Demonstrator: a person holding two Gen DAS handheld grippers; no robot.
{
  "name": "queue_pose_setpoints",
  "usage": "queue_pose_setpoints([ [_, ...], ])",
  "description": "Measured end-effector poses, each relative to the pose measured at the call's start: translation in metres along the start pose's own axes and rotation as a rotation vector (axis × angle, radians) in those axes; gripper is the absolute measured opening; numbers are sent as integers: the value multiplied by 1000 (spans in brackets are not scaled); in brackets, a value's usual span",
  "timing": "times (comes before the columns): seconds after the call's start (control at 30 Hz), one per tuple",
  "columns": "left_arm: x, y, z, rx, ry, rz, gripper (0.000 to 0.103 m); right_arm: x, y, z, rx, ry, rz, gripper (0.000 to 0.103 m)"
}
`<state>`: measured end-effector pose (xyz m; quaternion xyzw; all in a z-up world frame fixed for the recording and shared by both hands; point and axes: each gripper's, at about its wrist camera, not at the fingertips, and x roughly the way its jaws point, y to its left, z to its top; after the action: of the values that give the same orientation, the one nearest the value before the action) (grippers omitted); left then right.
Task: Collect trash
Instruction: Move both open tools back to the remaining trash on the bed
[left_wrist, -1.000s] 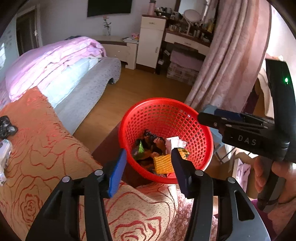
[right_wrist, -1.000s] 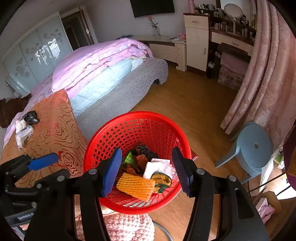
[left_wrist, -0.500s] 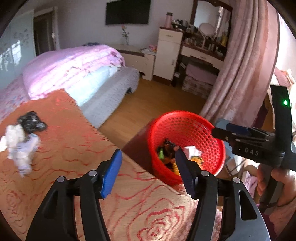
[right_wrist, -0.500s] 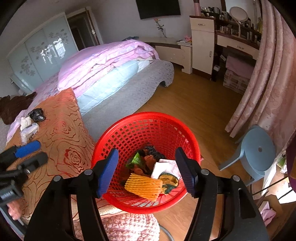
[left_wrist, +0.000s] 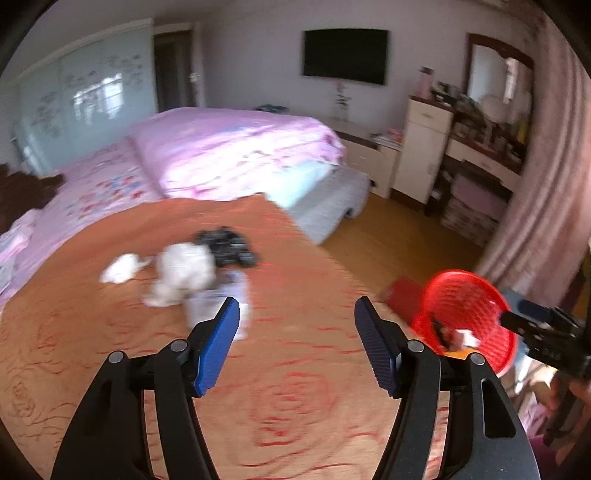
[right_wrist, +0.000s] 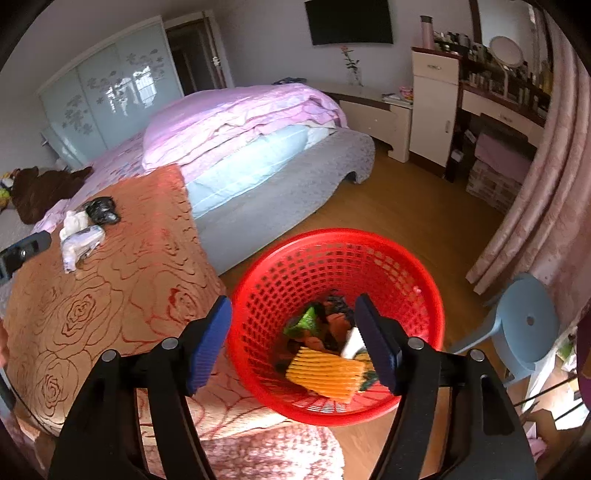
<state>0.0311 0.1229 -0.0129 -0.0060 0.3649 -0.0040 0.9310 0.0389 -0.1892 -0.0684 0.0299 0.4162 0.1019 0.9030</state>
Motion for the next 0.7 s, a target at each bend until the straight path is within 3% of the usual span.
queue_pose_setpoints([
  [0.37, -1, 114, 4, -211, 4, 199, 63, 14, 67, 4, -85, 15, 89, 68],
  [0.5, 0, 145, 6, -236, 4, 272, 63, 20, 99, 12, -112, 4, 135, 75],
  [0.7, 17, 176, 8, -242, 24, 306, 63, 32, 151, 22, -185, -18, 200, 76],
])
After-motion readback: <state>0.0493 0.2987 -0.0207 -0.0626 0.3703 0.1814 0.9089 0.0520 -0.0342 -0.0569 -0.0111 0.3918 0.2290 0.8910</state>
